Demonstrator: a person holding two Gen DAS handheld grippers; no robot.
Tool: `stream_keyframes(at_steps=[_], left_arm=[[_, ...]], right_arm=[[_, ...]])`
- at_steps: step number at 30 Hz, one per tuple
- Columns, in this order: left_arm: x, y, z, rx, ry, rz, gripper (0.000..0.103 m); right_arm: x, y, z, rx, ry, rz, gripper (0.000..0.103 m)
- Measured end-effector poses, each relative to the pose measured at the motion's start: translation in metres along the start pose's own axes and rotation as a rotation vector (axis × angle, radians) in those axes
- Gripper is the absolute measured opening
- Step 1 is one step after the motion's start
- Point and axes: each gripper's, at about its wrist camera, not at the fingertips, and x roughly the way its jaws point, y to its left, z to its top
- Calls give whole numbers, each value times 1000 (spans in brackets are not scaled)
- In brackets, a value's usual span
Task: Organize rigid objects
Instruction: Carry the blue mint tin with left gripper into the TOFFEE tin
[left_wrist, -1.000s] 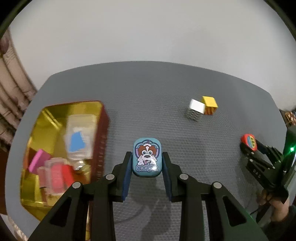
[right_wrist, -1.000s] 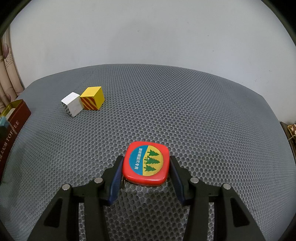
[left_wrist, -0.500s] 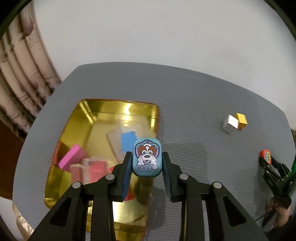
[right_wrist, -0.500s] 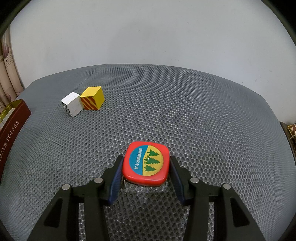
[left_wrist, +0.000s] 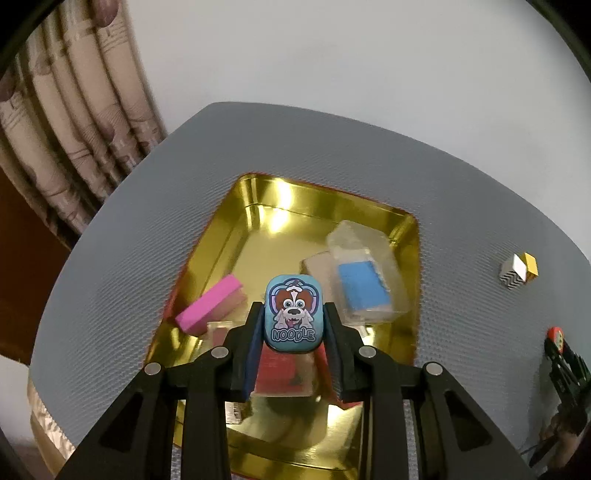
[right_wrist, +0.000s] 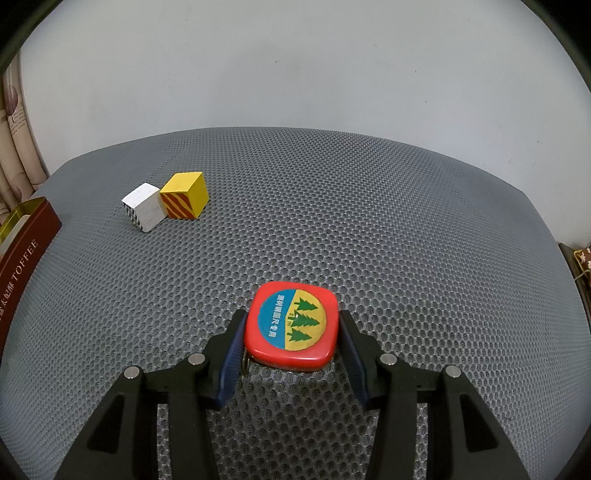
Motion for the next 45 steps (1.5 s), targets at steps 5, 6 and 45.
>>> stream_keyframes(at_steps=[5, 6, 45], left_arm=[[5, 17, -1, -42, 19, 3, 27], [6, 20, -1, -47, 25, 1, 27], [8, 63, -43, -46, 48, -20, 30]], right_arm=[[0, 2, 0, 0, 0, 0, 49], [1, 2, 2, 0, 0, 0, 49], [4, -29, 29, -1, 1, -7, 50]])
